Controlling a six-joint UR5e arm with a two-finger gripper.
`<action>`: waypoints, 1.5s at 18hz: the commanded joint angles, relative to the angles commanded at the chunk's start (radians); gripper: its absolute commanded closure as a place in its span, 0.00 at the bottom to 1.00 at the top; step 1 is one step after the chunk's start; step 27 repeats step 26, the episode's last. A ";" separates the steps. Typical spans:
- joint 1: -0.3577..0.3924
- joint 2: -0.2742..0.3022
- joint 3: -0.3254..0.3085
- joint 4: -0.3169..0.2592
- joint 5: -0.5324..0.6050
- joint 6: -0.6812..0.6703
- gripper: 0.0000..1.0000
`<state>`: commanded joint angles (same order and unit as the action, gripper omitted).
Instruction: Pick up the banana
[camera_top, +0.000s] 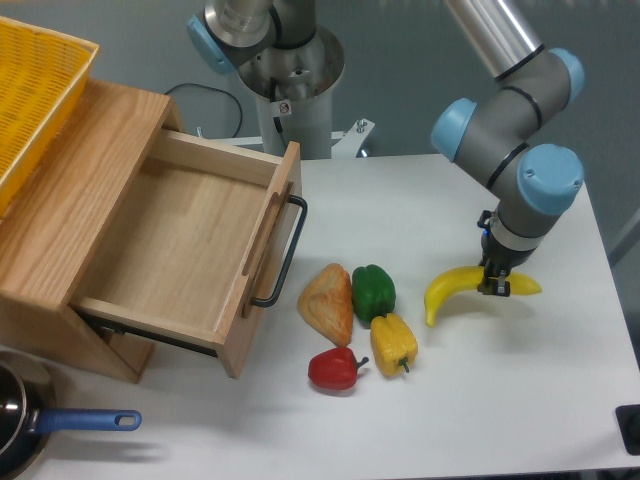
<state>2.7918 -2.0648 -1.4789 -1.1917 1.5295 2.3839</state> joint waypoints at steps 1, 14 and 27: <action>-0.002 0.005 0.011 -0.020 -0.011 -0.012 0.69; -0.077 0.150 0.040 -0.160 -0.025 -0.305 0.72; -0.114 0.201 0.031 -0.203 -0.017 -0.390 0.72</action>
